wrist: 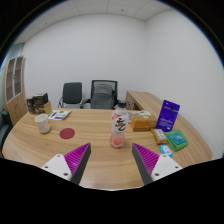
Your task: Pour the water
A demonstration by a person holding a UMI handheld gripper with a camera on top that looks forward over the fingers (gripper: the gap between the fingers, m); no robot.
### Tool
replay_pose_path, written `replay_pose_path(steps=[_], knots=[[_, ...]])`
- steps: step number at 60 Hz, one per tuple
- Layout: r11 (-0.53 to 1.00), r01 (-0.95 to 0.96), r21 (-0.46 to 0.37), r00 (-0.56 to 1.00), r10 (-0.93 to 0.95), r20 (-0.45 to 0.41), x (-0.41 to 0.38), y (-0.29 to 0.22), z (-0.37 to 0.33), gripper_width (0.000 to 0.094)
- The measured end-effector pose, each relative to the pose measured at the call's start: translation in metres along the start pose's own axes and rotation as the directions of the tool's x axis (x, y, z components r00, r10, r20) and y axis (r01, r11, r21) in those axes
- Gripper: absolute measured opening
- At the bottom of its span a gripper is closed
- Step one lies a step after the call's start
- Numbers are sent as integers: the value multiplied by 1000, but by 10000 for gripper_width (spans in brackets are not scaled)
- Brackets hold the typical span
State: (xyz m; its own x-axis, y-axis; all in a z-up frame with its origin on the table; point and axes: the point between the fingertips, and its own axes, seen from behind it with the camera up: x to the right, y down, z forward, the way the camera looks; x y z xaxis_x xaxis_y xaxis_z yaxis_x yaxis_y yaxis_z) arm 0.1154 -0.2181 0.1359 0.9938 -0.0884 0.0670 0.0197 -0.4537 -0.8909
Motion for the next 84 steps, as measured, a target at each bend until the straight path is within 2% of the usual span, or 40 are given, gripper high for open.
replay_pose_path(steps=[19,24,32,43,47,54,68,76,84], knots=[[998,-30,46,999,28,37,28,-17,150,837],[998,-16,61,999,13,39,28,-18,174,747],[996,-32,77,998,29,47,24,-16,194,499],[995,-29,92,999,25,43,25,-17,199,371],[996,3,87,1000,-5,21,28,-17,199,335],[995,51,86,999,-50,-19,27,-32,190,335],[951,286,114,947,-263,-184,0,-112,152,335],[835,539,111,818,-487,-306,-43,-172,136,336],[605,795,37,570,-725,-386,-105,-211,133,334]])
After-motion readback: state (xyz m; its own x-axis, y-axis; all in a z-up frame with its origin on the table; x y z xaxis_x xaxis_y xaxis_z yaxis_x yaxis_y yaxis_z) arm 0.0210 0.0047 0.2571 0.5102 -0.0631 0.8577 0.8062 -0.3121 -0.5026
